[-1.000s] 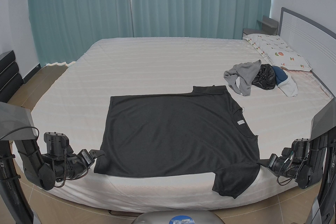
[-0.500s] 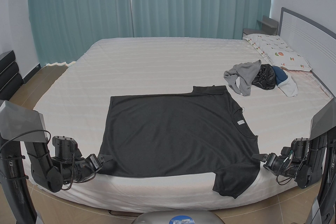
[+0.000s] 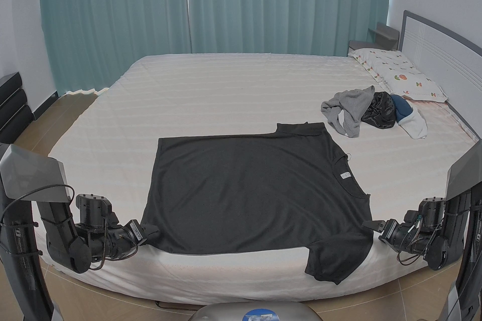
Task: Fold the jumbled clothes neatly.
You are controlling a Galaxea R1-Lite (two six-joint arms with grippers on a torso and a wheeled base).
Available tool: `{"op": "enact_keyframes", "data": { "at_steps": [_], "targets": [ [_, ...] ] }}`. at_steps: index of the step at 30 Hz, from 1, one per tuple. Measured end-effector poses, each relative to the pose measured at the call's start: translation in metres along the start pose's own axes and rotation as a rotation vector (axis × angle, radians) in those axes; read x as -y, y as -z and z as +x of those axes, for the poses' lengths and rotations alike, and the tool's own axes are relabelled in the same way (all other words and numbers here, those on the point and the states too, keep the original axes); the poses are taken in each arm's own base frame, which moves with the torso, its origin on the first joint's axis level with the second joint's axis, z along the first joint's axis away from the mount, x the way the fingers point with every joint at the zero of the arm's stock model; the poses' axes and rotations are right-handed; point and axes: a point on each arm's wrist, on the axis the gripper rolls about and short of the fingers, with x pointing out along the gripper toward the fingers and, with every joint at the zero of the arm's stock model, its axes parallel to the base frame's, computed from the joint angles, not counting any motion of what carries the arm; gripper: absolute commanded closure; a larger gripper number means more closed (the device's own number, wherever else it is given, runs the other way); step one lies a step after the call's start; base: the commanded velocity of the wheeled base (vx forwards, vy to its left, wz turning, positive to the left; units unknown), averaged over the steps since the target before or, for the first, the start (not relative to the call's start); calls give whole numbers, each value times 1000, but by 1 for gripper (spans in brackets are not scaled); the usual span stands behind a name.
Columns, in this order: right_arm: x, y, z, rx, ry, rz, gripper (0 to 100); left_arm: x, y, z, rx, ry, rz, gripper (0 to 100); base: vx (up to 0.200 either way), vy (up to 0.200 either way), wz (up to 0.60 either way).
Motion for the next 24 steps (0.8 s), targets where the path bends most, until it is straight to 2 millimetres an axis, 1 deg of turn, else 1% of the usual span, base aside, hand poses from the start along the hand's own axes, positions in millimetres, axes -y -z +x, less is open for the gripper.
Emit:
{"op": "enact_keyframes", "data": {
  "at_steps": [7,14,23,24],
  "targets": [
    [0,0,0,1,-1,-2,0,-7,1,-4,4,-24,-18,100,0,0,0],
    [-1,-1,3,3,-7,-5,0,-9,1,-6,5,-30,-24,100,0,0,0],
    [-1,-9,18,31,-34,-25,0,-9,2,-6,5,-32,-25,100,0,0,0],
    [-1,-9,19,34,-36,-27,100,-9,2,-6,5,-32,-26,100,0,0,0]
  ]
}}
